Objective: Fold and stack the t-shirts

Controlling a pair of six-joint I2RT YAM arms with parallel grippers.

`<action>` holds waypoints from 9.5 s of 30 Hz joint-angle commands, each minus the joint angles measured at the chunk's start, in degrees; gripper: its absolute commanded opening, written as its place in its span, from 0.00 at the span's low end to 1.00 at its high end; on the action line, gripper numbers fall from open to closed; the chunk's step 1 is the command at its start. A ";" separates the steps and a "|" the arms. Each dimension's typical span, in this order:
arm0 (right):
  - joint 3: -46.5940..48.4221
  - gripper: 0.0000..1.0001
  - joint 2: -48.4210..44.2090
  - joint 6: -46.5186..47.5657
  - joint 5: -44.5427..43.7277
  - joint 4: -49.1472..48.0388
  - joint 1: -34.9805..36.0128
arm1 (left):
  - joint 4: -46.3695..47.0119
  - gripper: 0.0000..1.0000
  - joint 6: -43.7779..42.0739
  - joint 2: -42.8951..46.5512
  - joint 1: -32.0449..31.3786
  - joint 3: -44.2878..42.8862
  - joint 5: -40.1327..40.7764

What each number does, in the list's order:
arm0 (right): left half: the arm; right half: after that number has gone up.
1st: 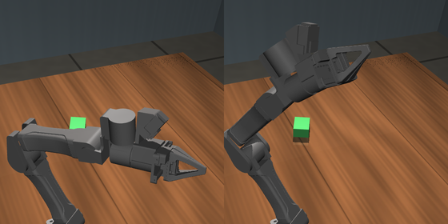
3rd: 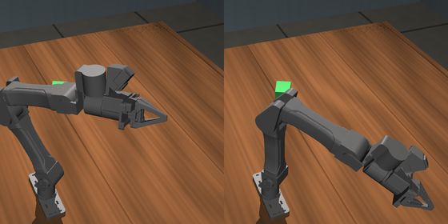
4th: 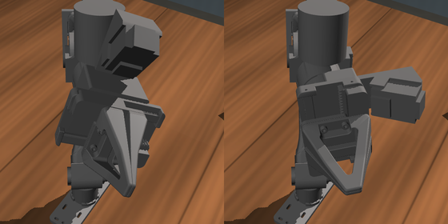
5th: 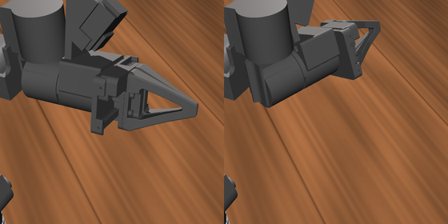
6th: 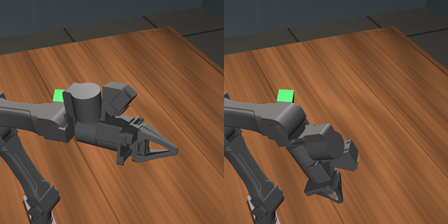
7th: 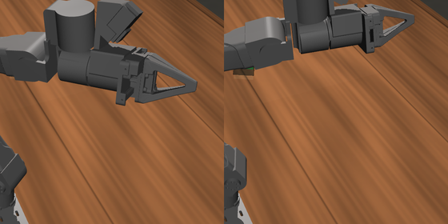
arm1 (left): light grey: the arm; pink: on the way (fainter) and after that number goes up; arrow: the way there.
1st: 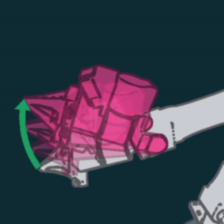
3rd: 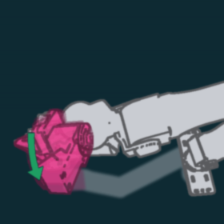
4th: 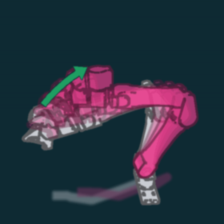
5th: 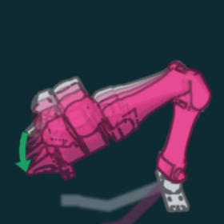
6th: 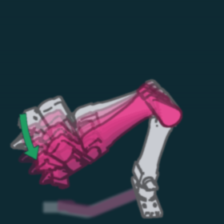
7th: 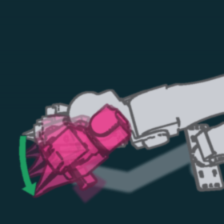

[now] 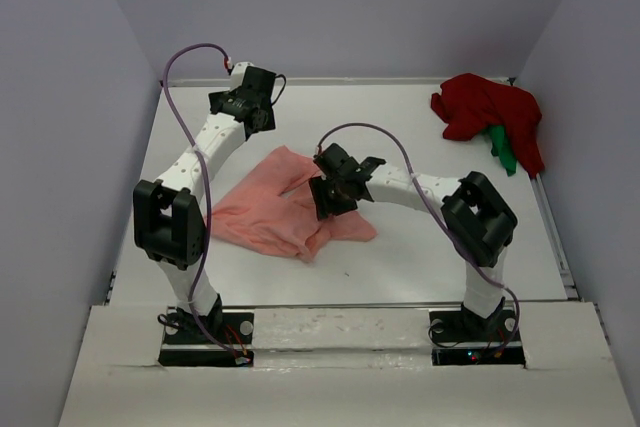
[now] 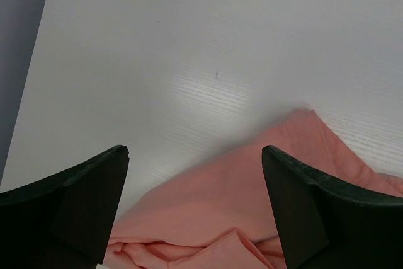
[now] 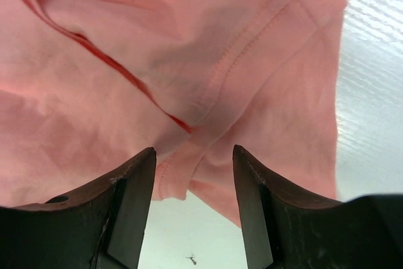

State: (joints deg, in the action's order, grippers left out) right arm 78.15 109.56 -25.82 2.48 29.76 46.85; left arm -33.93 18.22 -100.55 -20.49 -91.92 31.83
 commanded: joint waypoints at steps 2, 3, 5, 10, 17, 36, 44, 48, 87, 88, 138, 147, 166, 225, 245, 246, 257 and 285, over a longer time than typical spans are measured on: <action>2.62 0.57 -2.51 -0.10 -0.64 1.62 3.51 | 1.33 0.99 -1.17 -0.26 0.01 0.51 0.24; 2.97 0.57 -2.42 -0.63 -0.64 1.62 4.03 | 1.33 0.99 -1.17 -0.52 0.10 0.25 0.42; 3.59 0.57 -1.54 -0.54 -0.63 1.62 4.83 | 0.98 0.99 -1.08 -1.05 0.19 -0.19 0.68; 3.33 0.57 -0.66 -0.90 -1.34 1.44 5.88 | 1.06 0.99 -1.34 -0.44 0.54 -0.19 0.60; 3.85 0.56 0.74 -1.33 -2.21 1.18 5.88 | 1.32 0.99 -1.25 0.71 0.80 0.60 0.16; -5.10 0.56 -6.37 -4.41 -21.11 7.07 -3.33 | 2.56 0.99 -1.61 1.76 0.89 2.53 -0.81; -13.18 0.54 -11.46 -5.63 -17.35 4.97 -5.19 | 2.99 0.99 -1.52 1.59 0.80 2.53 -1.34; -17.23 0.53 -15.60 -7.84 -15.31 2.76 -4.05 | 3.08 0.99 -1.43 1.59 0.80 2.54 -1.51; -20.84 0.15 -12.62 -11.36 -15.40 -1.72 -1.15 | 3.87 0.99 -1.69 4.93 0.45 4.12 -2.22; -20.84 0.05 -12.53 -11.35 -15.57 -1.72 -1.15 | 3.96 0.99 -1.69 4.93 0.36 4.03 -2.30; 64.50 0.00 -5.32 59.23 -47.83 -12.00 -10.36 | 4.93 0.99 3.93 12.05 -6.32 11.06 1.83; 66.07 0.00 -4.18 55.02 -46.26 -7.80 -16.18 | 5.81 0.99 4.02 11.96 -6.40 12.20 0.95; 60.99 0.00 -8.91 66.44 -50.83 -20.71 -14.39 | 5.98 0.99 3.05 11.61 -6.84 11.85 0.33; 57.91 0.00 -9.98 61.07 -48.71 -14.11 -13.19 | 39.28 0.93 8.49 -30.75 -10.71 -13.29 -65.30; 57.64 0.00 -10.07 61.25 -48.98 -14.20 -13.19 | 43.69 0.84 15.62 -40.68 -12.29 -16.54 -69.63; 57.55 0.00 -9.98 61.07 -48.89 -14.11 -13.19 | 43.78 0.82 15.71 -41.04 -12.38 -16.80 -69.80; 56.33 0.00 -10.59 60.98 -49.06 -14.03 -13.19 | 42.82 0.46 15.10 -40.78 -12.56 -16.01 -68.14; 53.25 0.00 -15.17 56.59 -53.28 -7.96 -8.10 | -11.93 0.00 -4.33 5.80 -11.06 -41.05 -9.18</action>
State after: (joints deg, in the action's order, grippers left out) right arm 129.60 96.14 32.05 -48.23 20.91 35.77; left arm -31.75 17.80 -101.34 -31.99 -126.06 7.75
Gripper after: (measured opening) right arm 0.021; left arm 0.017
